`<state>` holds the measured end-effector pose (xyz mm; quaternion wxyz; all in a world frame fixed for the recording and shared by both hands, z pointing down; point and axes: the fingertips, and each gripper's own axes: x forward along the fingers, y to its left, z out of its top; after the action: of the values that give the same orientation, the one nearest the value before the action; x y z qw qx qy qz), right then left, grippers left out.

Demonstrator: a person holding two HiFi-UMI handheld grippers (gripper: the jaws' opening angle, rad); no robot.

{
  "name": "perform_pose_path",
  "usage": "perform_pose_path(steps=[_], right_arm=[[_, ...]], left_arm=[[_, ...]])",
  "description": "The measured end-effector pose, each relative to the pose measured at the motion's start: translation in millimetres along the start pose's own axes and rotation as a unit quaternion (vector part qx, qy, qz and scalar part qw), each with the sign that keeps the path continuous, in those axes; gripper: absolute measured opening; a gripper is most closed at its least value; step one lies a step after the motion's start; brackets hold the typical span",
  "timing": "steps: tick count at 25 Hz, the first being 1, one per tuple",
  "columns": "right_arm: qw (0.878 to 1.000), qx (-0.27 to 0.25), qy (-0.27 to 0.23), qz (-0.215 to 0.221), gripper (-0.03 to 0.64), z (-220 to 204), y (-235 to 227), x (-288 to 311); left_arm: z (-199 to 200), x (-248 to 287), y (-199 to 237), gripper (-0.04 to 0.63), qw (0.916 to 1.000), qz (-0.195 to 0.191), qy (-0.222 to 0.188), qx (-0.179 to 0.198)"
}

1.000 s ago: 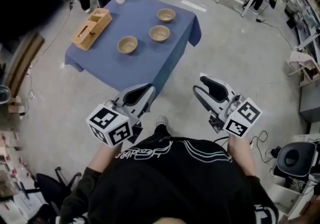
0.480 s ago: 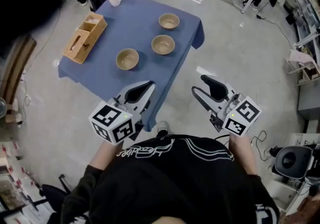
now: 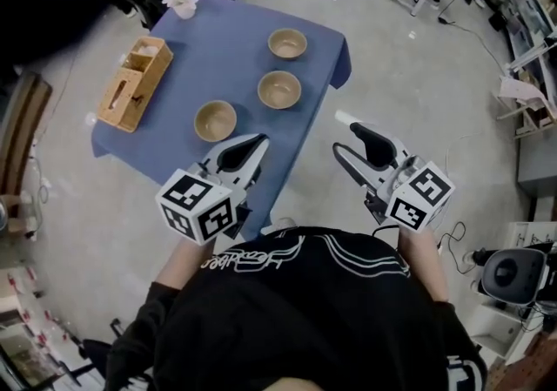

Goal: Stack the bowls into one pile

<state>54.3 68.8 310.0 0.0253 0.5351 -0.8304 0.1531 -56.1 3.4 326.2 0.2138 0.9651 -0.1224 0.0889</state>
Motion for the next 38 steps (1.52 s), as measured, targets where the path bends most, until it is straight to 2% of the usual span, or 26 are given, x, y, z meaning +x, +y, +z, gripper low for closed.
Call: perform_pose_path(steps=[9, 15, 23, 32, 38], right_arm=[[1.0, 0.016, -0.005, -0.008, 0.215, 0, -38, -6], [1.0, 0.025, 0.004, 0.014, 0.215, 7, -78, 6], [0.997, 0.034, 0.044, 0.057, 0.215, 20, -141, 54], [0.993, 0.026, 0.07, 0.094, 0.215, 35, -200, 91], [0.988, 0.029, 0.094, 0.121, 0.215, 37, -230, 127]], left_arm=[[2, 42, 4, 0.031, 0.9998, 0.002, 0.02, 0.0], [10, 73, 13, 0.031, 0.9993, 0.024, 0.027, -0.003], [31, 120, 60, 0.031, 0.9965, 0.07, 0.021, -0.04], [50, 159, 91, 0.031, 0.9924, 0.112, 0.013, -0.049], [61, 172, 117, 0.031, 0.9862, 0.154, -0.002, -0.061]])
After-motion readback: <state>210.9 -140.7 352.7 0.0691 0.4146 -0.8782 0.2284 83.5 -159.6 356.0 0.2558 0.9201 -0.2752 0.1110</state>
